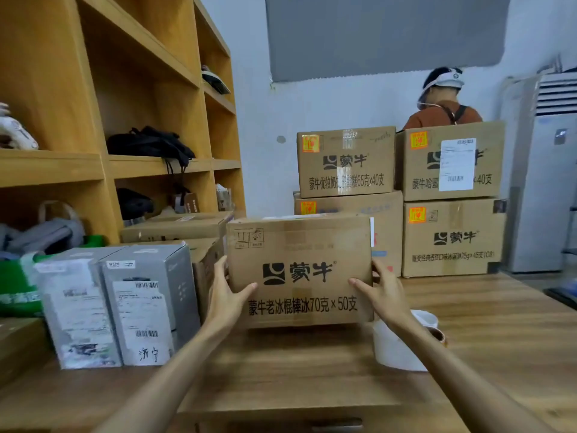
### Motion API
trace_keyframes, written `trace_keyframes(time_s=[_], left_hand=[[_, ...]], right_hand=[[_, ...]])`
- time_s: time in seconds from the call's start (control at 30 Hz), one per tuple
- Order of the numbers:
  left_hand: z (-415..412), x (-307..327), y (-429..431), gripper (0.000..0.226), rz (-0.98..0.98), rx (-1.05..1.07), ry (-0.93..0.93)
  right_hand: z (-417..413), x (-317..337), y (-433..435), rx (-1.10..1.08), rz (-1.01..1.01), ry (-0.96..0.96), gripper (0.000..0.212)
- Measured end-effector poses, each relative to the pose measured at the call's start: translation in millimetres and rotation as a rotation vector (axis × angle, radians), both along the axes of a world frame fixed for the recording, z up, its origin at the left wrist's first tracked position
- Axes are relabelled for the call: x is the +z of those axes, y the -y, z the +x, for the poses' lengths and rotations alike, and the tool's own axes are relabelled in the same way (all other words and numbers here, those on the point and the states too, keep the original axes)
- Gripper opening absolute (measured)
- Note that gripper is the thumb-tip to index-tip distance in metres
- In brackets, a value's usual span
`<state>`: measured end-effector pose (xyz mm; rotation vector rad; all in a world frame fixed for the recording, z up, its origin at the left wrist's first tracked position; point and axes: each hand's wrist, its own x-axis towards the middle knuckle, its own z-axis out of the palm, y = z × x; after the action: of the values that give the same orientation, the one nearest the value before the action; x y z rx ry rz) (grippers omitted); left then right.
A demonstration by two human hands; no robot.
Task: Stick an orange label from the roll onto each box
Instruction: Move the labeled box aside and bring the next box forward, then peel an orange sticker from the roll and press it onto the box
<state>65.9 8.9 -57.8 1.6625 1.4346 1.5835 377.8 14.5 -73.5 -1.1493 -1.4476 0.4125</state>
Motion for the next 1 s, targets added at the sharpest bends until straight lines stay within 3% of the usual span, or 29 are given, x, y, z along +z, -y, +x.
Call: trace_keyframes(time_s=[0.4,0.5,0.63,0.77,0.87,1.0], left_hand=[[-6,-38,-15,0.082,-0.088,-0.040,-0.047],[-8,-34,-7,0.082,-0.080,-0.022,-0.017],[4,-50,23,0.046,0.108,0.237,0.134],[40,-71,35,0.032,0.139,0.010,-0.150],[83,-68,31,0.031,0.138,-0.220,-0.335],[149,-64,30,0.025,0.142,-0.413,-0.439]], right_hand=[[-2,-32,-9,-0.022,-0.167,0.073,0.051],[7,-22,-4,-0.009,-0.196,0.216,0.053],[35,-10,14,-0.064,-0.127,0.430,0.044],[73,-11,42,-0.169,-0.087,0.581,0.009],[98,-13,63,-0.214,-0.103,0.603,0.009],[123,-21,84,-0.159,-0.152,0.600,0.010]])
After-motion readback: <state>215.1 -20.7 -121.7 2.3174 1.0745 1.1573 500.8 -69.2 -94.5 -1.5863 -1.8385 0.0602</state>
